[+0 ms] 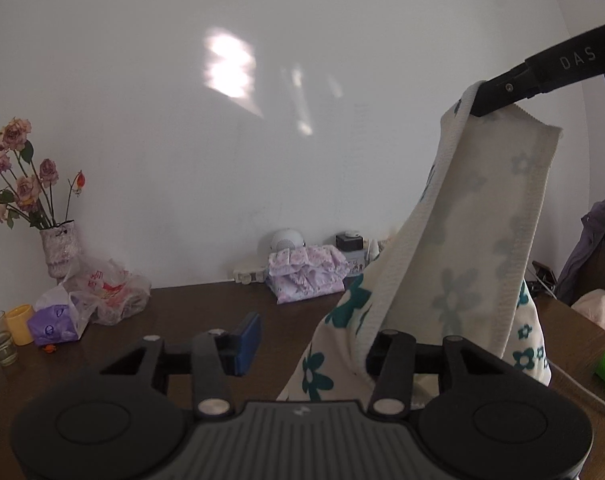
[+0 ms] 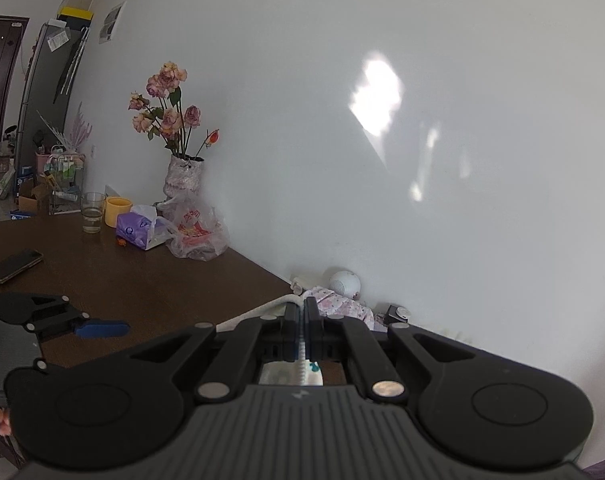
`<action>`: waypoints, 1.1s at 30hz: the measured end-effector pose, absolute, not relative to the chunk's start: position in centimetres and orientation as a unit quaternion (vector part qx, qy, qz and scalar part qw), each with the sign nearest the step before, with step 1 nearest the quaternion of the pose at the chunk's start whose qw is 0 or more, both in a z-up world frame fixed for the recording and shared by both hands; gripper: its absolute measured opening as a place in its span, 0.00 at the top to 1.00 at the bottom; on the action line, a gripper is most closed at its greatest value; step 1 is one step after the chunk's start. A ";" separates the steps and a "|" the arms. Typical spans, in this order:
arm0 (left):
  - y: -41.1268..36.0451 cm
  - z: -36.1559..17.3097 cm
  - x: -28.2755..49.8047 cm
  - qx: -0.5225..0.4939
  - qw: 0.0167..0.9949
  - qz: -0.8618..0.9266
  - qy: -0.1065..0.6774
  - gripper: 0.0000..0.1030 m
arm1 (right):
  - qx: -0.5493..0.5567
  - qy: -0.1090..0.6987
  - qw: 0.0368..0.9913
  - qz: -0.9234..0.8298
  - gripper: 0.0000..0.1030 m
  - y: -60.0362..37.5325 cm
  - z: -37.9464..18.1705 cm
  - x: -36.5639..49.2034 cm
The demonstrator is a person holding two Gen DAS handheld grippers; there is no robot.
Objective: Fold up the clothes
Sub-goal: 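Lift the garment by its hem with both grippers, shaking it open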
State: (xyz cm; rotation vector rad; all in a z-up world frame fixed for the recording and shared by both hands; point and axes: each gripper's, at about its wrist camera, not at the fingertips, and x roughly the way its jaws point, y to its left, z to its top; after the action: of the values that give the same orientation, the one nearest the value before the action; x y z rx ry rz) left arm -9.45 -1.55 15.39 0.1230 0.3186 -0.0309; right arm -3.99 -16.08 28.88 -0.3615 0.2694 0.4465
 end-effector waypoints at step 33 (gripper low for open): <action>0.1 10.4 -3.4 0.120 0.952 -0.143 0.243 0.98 | -0.162 0.275 0.916 0.242 0.99 -19.5 12.9 -2.4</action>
State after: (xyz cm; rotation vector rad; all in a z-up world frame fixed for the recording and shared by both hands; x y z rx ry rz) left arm -3.35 0.09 10.41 0.2441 0.4948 -0.2910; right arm -2.40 -19.52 12.85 -0.3344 0.5655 0.4987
